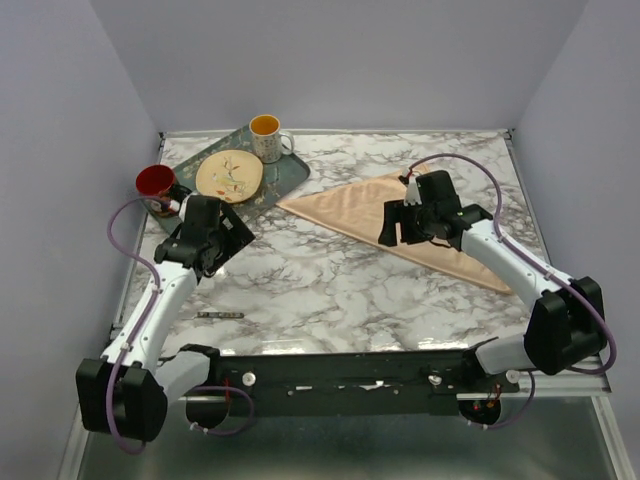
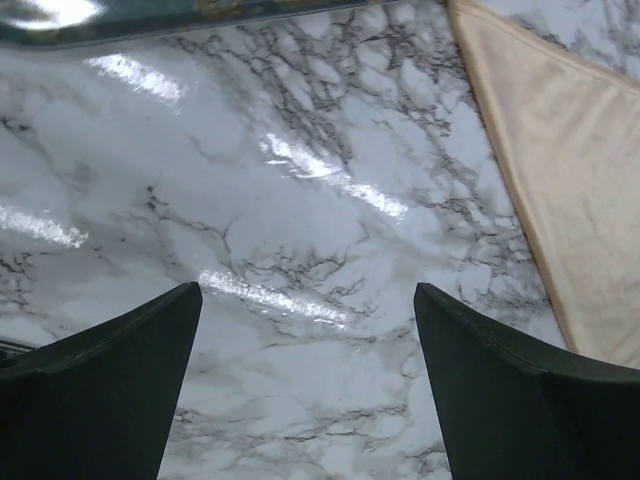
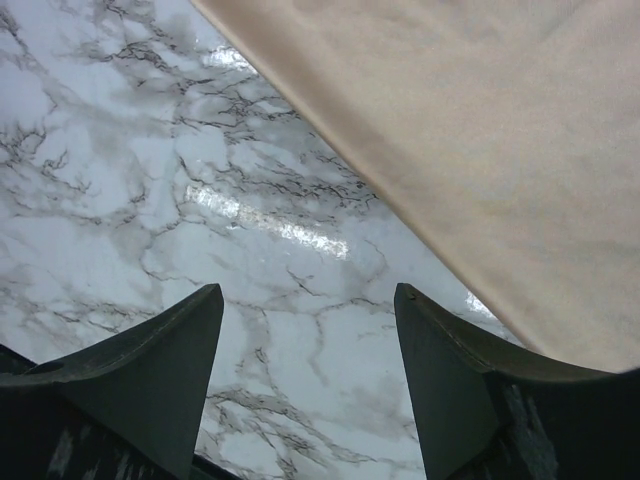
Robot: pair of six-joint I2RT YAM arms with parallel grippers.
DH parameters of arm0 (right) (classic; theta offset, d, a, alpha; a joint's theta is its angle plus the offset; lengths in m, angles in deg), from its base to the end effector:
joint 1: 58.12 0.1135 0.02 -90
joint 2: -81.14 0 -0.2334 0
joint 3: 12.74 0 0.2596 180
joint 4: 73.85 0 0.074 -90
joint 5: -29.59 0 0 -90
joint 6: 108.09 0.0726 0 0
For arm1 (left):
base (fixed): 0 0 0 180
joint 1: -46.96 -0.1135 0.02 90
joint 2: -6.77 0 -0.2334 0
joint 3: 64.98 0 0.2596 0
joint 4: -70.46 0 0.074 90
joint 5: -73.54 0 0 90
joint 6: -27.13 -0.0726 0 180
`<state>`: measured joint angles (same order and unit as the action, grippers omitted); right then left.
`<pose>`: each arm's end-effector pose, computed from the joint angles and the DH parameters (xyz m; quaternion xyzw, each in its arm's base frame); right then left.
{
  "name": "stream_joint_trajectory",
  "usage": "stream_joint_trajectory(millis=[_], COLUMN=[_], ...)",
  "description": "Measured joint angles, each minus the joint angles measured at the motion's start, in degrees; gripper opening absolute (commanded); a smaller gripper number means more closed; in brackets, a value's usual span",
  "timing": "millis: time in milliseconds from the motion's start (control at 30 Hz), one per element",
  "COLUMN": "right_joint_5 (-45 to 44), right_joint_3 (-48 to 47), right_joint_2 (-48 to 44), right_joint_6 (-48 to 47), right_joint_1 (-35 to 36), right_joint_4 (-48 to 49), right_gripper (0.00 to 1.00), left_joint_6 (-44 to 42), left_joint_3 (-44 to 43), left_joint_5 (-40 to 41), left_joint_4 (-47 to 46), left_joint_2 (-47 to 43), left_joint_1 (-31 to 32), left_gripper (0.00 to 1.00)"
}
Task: Fold the napkin, place the utensils inside, and roll it up
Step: Grab a utensil with the right arm
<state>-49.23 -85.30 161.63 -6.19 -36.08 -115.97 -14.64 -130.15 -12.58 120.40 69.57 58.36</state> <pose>0.3023 0.1376 0.1965 -0.1158 0.9288 0.1868 0.2985 0.2671 -0.0488 0.2237 -0.3059 0.8801 -0.1524 0.3295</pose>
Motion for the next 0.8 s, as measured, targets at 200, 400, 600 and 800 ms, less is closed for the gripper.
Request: stream_joint_trajectory(millis=[200,400,600,800], right_joint_5=[1.2,0.7,0.5,1.4], right_joint_3=[-3.5,-16.7,-30.9,-42.5], right_joint_2=[2.6,17.6,29.7,39.6], right_joint_6=[-0.8,-4.9,-12.1,-17.1], right_joint_1=[4.8,20.3,32.6,40.4], right_joint_4=[0.3,1.5,3.3,5.5], right_gripper=[0.77,0.77,0.77,0.75], left_joint_6=[2.1,-0.9,0.2,-3.9], left_joint_3=[10.9,3.7,1.7,-0.8], left_joint_5=[-2.6,-1.4,2.4,13.1], left_joint_4=[2.2,3.4,2.7,3.5], left_joint_2=[-3.3,-9.9,-14.9,-15.2], left_joint_1=[-7.6,-12.9,-14.0,-15.5], left_gripper=[0.99,0.99,0.99,0.99])
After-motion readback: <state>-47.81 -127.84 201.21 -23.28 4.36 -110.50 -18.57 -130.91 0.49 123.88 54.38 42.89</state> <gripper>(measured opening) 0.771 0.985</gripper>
